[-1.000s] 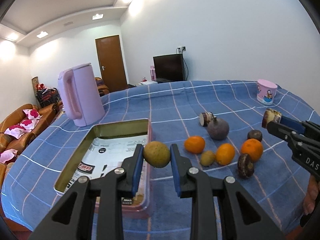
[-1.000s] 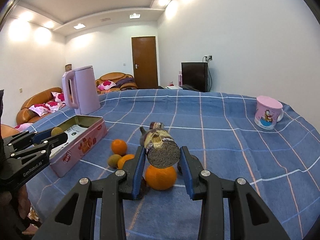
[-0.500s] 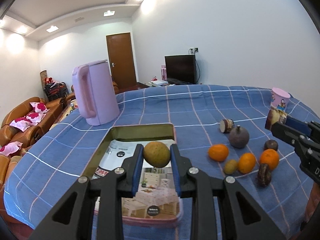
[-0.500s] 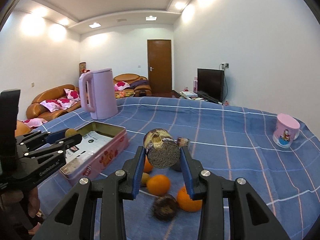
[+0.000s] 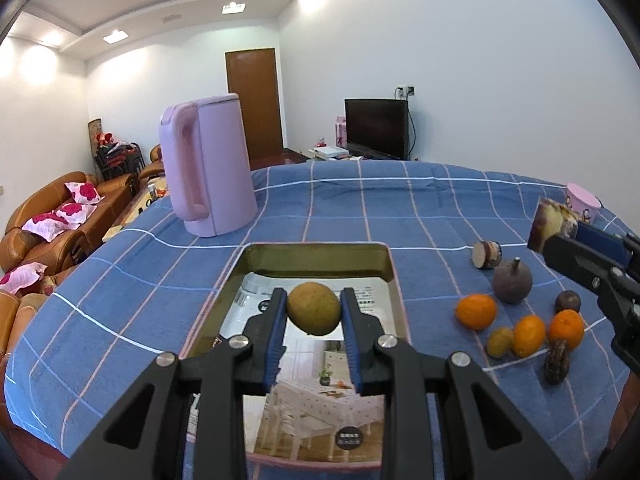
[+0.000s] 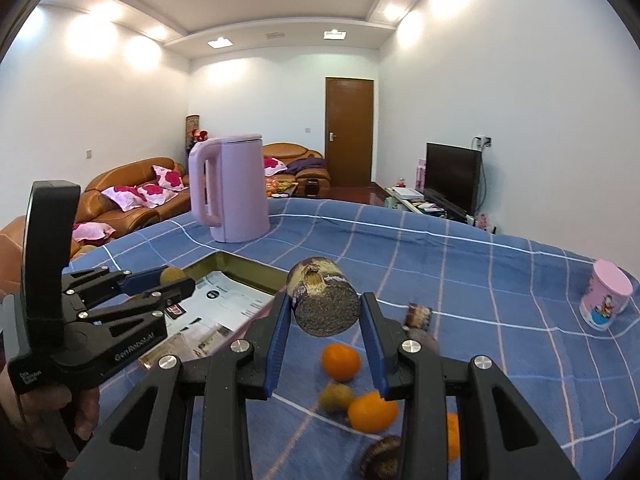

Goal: Organize fruits
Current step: 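Carry the small fruit and sugarcane piece over the pink tin box with both tools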

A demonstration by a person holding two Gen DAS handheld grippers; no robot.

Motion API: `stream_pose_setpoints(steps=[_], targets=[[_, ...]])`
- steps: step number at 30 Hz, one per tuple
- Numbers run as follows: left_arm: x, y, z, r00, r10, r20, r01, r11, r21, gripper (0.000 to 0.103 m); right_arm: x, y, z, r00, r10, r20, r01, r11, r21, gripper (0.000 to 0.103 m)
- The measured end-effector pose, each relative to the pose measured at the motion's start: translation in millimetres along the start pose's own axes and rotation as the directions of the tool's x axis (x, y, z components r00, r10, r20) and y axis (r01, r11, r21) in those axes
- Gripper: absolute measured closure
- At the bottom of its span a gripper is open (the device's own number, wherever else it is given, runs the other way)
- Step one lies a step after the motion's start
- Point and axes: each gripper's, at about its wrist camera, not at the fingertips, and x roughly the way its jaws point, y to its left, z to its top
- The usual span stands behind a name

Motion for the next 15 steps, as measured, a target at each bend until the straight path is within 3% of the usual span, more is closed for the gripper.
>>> stream_pose_setpoints(steps=[15], targets=[[25, 20, 8, 0.999, 0.001, -0.053, -0.003, 1.000, -0.025, 0.075, 26, 28, 19, 0.999, 0.045, -0.020, -0.047, 0.997, -0.065, 0.066]])
